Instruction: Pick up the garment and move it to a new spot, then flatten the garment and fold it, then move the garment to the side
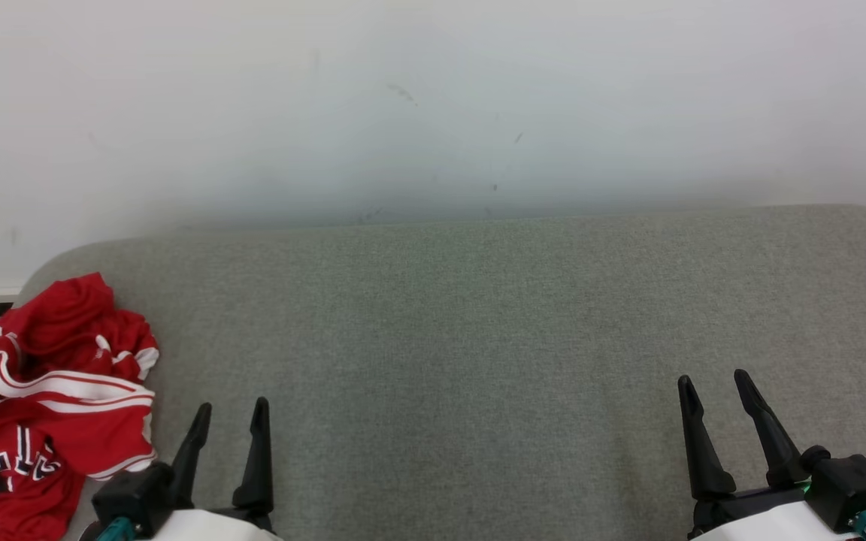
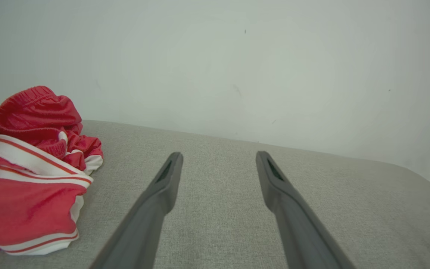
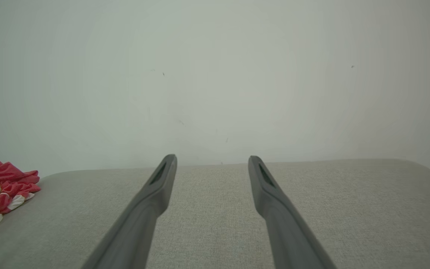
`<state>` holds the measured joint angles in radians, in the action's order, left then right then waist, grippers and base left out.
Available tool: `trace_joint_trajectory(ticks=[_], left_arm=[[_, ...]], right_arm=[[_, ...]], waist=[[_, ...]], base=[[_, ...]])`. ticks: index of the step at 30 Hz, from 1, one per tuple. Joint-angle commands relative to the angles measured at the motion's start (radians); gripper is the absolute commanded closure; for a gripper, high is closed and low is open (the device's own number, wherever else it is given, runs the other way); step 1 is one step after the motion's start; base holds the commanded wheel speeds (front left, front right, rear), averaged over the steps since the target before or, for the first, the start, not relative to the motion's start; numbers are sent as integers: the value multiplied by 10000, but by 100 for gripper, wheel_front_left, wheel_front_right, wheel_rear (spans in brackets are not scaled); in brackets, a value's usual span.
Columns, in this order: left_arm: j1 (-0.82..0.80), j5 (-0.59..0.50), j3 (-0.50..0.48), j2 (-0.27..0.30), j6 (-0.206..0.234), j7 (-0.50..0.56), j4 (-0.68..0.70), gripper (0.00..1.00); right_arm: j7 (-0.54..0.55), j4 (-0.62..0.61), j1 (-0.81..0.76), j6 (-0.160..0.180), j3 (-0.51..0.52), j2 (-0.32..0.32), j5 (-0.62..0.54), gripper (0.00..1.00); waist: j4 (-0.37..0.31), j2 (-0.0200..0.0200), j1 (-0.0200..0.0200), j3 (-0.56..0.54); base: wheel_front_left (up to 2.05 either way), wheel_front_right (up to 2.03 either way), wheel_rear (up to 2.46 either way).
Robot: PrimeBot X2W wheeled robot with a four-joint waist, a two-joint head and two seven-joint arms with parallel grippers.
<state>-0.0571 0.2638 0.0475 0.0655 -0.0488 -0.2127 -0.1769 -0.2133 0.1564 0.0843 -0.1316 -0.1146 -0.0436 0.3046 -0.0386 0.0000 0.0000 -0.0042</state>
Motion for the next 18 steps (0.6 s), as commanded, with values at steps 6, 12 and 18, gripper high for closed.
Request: trace_joint_trajectory(ticks=[6,12,18], left_arm=[[4,-474,-101,-42,-114,-221,98,0],[-7,-745,-179,-83,-188,-329,128,0],[-3,-1158,-222,-111,-212,-425,123,0]], right_arm=[[-190,-173,43,14,-66,-94,-504,0],[-311,-243,15,15,-147,-96,-843,0],[-423,-255,2,16,-209,-100,-1220,0]], waist=[[-64,0,0,-34],[-111,0,0,-80],[-140,0,0,-111]], base=[[0,0,0],[0,0,0],[0,0,0]])
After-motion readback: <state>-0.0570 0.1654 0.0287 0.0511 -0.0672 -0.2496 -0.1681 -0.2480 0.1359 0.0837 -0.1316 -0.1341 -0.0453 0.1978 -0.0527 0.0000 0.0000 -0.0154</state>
